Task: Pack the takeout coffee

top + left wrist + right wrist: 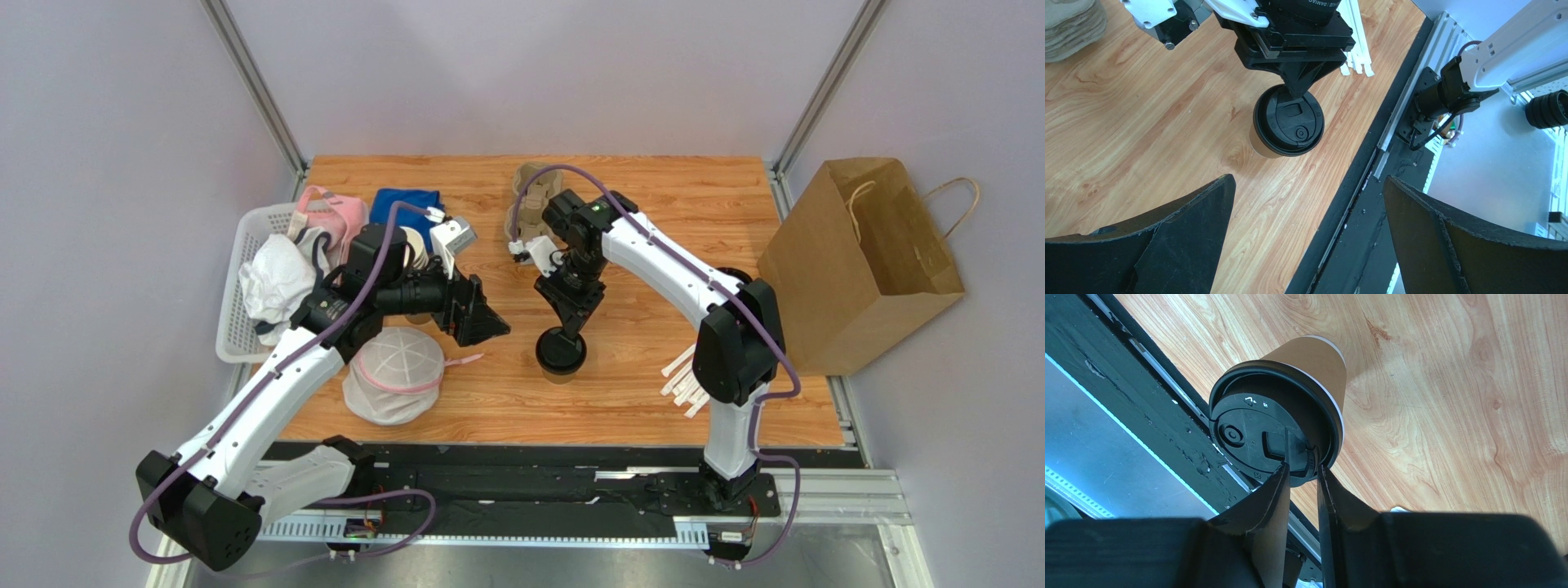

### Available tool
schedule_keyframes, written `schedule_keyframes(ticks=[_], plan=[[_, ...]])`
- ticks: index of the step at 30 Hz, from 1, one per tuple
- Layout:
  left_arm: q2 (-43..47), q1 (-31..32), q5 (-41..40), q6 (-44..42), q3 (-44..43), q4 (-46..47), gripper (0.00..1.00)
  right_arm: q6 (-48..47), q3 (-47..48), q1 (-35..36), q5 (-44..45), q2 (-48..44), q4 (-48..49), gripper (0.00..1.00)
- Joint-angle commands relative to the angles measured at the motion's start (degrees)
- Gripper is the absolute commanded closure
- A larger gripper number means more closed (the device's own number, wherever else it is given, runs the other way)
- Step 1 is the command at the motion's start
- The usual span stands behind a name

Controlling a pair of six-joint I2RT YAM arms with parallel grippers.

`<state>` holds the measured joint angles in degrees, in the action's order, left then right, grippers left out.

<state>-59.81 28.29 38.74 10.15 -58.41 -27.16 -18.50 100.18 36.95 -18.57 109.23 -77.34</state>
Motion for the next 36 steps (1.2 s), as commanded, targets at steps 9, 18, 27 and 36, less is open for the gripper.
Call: schedule_keyframes(ticks=[9,18,27,36], plan=[[-0.1,-0.2,3.0,-1.3,-1.1,0.2,0.01,-3.0,6.6,-2.1,-4.7,-1.6,-14.6,0.49],[0.3,-0.3,6.2,2.2,-5.4,4.2,0.01,-4.5,4.7,-12.6,-22.1,-11.7,-12.8,0.47],[-8.4,8.7,11.8,18.2,1.8,16.9,0.41,18.1,-23.4,-15.2,-41.8,-24.9,18.2,0.82],[-24.3,11.5,16.7,24.0,0.9,24.3,0.96,24.5,-32.1,-15.2,-44.9,-20.9,24.6,1.00]])
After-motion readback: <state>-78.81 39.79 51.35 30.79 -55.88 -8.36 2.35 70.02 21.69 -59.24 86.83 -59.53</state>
